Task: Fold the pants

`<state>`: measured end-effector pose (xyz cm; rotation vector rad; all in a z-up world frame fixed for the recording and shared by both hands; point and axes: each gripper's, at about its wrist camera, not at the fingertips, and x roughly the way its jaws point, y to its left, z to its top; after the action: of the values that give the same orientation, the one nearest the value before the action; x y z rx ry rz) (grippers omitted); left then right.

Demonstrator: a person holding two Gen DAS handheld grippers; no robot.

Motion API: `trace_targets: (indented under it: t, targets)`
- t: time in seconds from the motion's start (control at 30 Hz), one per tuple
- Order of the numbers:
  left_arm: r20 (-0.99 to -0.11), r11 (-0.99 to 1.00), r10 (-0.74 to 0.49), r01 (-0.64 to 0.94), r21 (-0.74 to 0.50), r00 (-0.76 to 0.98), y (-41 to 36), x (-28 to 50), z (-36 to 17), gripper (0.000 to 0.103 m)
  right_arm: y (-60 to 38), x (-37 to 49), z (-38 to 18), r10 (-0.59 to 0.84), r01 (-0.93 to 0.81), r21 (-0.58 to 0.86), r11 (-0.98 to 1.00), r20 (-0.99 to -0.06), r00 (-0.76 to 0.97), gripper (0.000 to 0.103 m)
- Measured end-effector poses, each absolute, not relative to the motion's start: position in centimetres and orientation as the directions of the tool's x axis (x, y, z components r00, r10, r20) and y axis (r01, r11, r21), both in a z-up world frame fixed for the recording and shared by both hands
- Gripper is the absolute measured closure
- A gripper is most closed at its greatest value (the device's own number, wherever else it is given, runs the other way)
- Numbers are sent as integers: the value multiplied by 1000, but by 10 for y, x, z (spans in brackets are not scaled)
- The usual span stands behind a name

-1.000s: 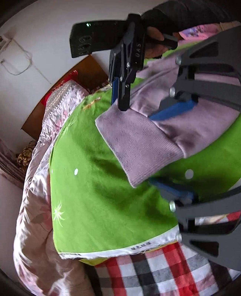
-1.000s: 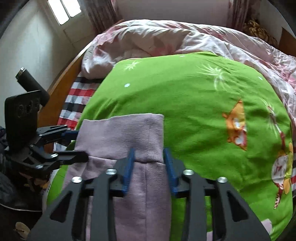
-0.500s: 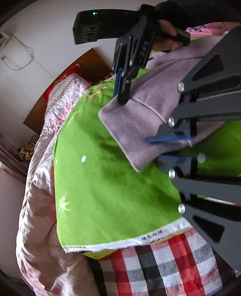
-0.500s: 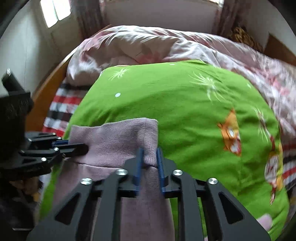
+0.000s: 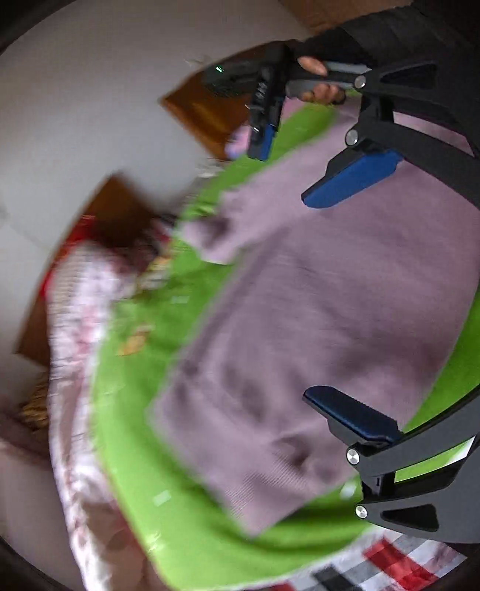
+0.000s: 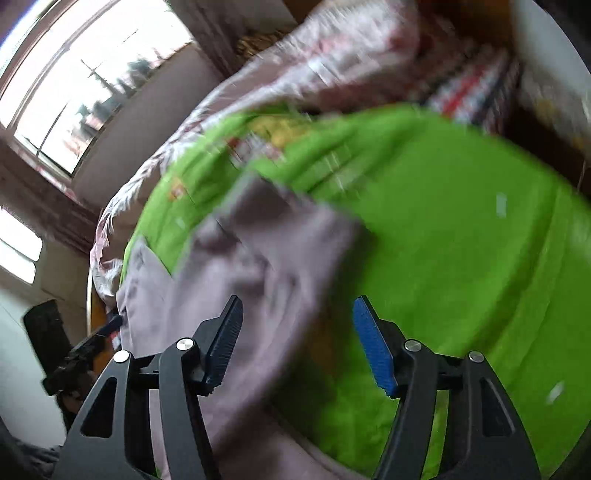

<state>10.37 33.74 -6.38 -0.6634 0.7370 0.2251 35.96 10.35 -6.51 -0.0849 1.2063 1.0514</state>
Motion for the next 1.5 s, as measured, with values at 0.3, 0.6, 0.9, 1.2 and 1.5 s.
trace_targets:
  t: [0.3,0.6,0.9,1.2,1.5]
  targets:
    - [-624,661,22,-480,-577,781,373,43,-49,6,146,305,-34,662,-823,350,448,-748,42,94]
    - [-589,483,103,-558,-675,802,389,-32,-70,6,284,127,24,616,-960,275,-47,-749,-245,58]
    - [-507,516,55,-459,-723,860,384,-26,-64,16,292,195,-9,629,-984,146,103,-776,-49,59]
    - [-580,563,33,-495,-662,814,391,40,-71,36,318,204,-37,597,-991,132,-2,-795,-107,61]
    - [-600,561,49,-519,-645,798,395,41,-79,88,325,213,-49,588,-992,119,-28,-801,-113,88]
